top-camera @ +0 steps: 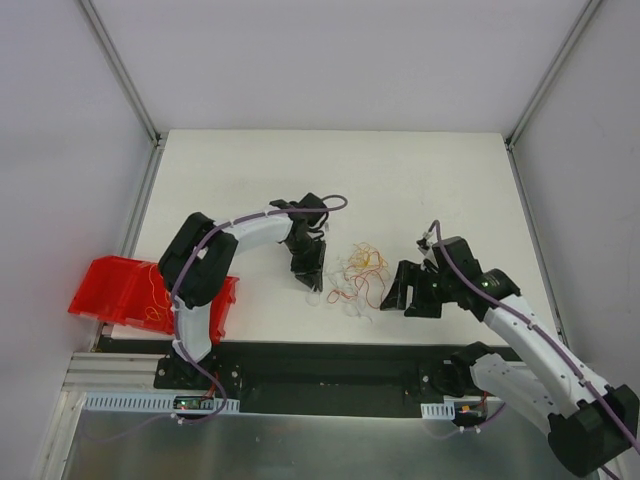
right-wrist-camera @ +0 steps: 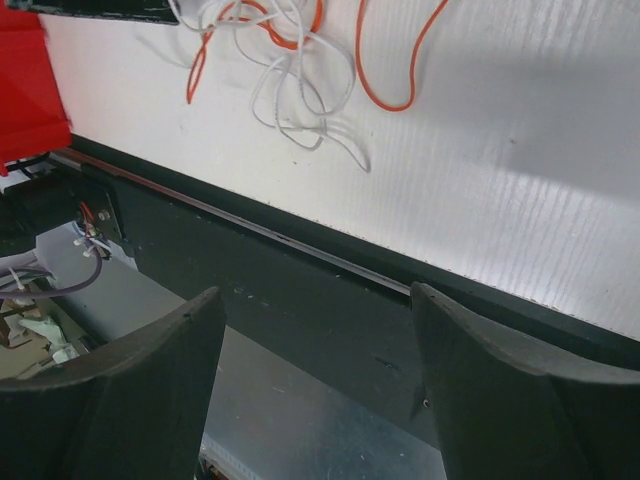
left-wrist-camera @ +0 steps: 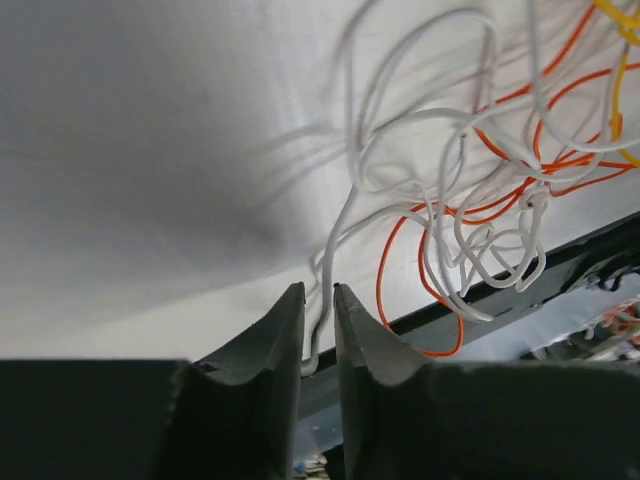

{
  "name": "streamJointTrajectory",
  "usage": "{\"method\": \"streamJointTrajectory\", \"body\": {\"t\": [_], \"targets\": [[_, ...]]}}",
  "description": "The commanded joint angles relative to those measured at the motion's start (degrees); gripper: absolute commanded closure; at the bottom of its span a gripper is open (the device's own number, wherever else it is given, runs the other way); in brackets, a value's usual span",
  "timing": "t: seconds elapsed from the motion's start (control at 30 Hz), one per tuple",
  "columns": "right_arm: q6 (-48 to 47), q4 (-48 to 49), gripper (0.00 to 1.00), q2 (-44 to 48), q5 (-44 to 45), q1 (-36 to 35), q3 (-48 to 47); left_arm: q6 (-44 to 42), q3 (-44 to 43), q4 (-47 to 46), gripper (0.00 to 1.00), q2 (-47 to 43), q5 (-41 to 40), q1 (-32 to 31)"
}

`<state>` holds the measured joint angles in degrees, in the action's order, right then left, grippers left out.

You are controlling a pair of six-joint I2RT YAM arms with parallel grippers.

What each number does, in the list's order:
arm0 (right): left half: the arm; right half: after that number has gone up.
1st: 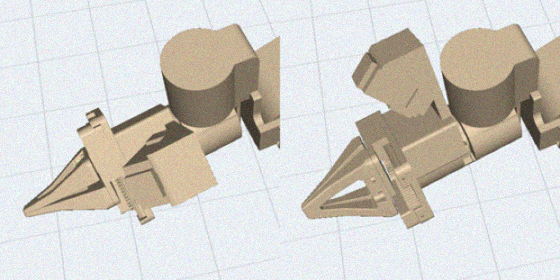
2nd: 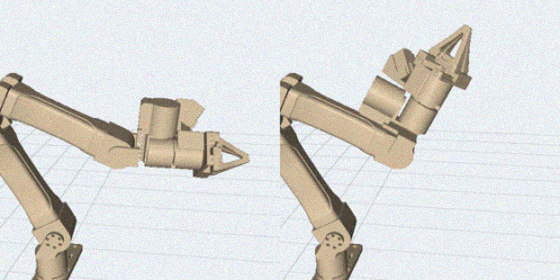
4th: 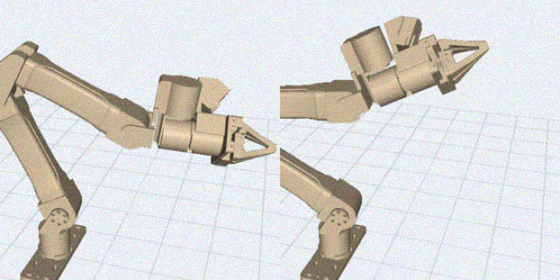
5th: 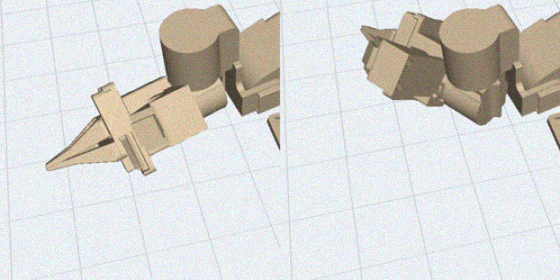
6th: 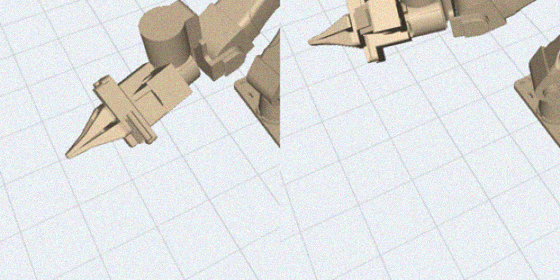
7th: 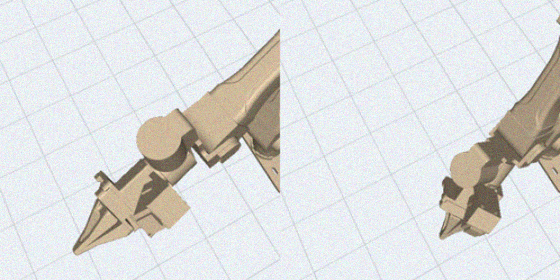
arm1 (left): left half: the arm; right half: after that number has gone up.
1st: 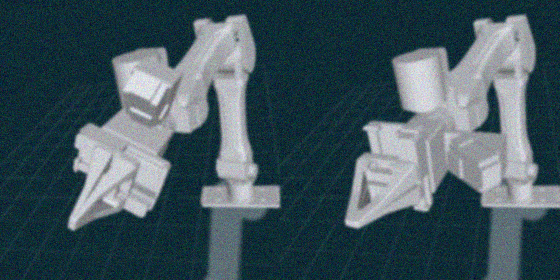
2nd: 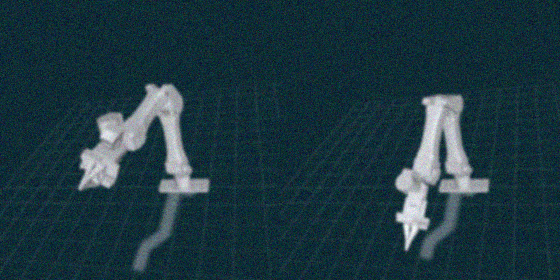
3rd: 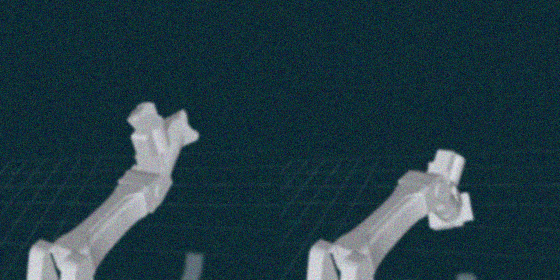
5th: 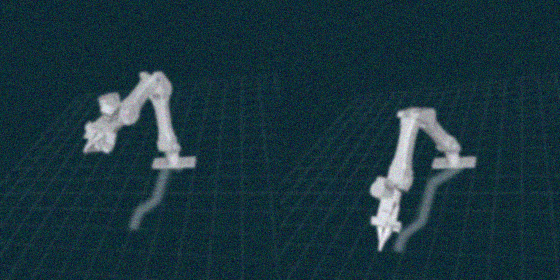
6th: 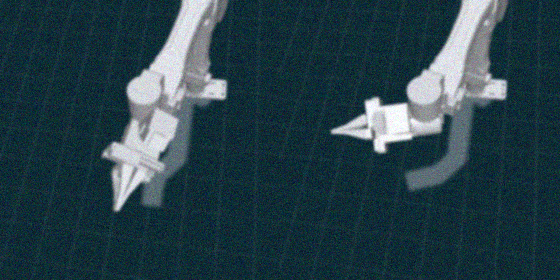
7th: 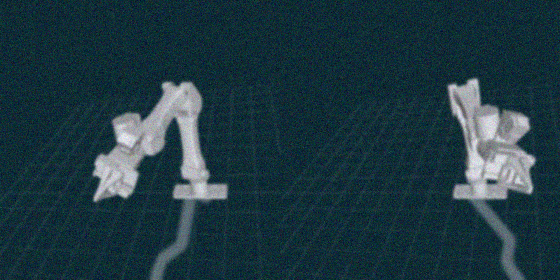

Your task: Untangle the cables

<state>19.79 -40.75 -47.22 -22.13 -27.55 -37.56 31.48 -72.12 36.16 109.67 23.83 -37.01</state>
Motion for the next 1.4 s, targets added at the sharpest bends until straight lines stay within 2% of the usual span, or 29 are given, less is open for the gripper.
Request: {"method": "streamJointTrajectory", "body": {"t": [0.0,0.07,0.13,0.27,0.33,0.47,0.6,0.73,0.87,0.97,1.07,1.23,1.37], "targets": [[-0.02,0.67,0.24,-5.76,0.76,0.04,-3.39,0.32,-3.03,0.49,0.92,-1.98,0.26,-2.1],[0.07,0.67,0.25,-9.62,2.09,-0.13,-6.02,1.21,-2.77,0.49,1.0,-5.93,-0.11,-2.1],[0.51,2.51,0.25,-13.93,1.05,-0.22,-7.87,2.17,-2.85,0.49,1.0,-10.07,0.85,-2.18],[7.96,16.1,0.25,-20.79,-7.64,-0.83,-7.88,4.63,-4.34,-1.0,1.0,-18.33,5.95,-2.45],[12.79,23.05,0.25,-23.87,-9.07,-2.06,-8.4,6.21,-5.57,-2.06,1.0,-21.5,8.41,-2.54],[16.32,30.81,0.25,-29.4,-7.67,-5.84,-12.0,8.85,-8.91,-3.11,1.0,-24.76,13.25,-2.97],[21.24,35.39,0.25,-34.77,-6.18,-6.38,-12.27,10.7,-15.58,-3.64,1.0,-25.9,18.51,-3.41],[22.74,35.57,0.25,-40.82,-0.64,-6.29,-11.57,11.4,-26.47,-4.69,1.0,-26.87,21.95,-4.91],[22.49,34.69,0.27,-46.81,1.82,-5.67,-11.05,14.12,-43.5,-5.22,1.0,-24.86,25.47,-5.17],[21.08,33.02,0.27,-47.44,4.19,-4.97,-9.73,14.66,-58.09,-5.4,1.0,-22.75,25.12,-5.26],[18.54,30.3,0.27,-45.33,7.53,-3.31,-8.06,16.14,-67.34,-7.32,1.0,-20.55,23.11,-5.0],[10.73,21.88,0.27,-41.12,11.75,2.66,-7.79,20.64,-67.55,-14.36,1.0,-21.42,20.47,-2.8],[3.08,13.44,0.27,-36.63,16.4,6.97,-10.07,19.84,-57.64,-14.37,1.0,-26.42,17.92,1.93]]}}
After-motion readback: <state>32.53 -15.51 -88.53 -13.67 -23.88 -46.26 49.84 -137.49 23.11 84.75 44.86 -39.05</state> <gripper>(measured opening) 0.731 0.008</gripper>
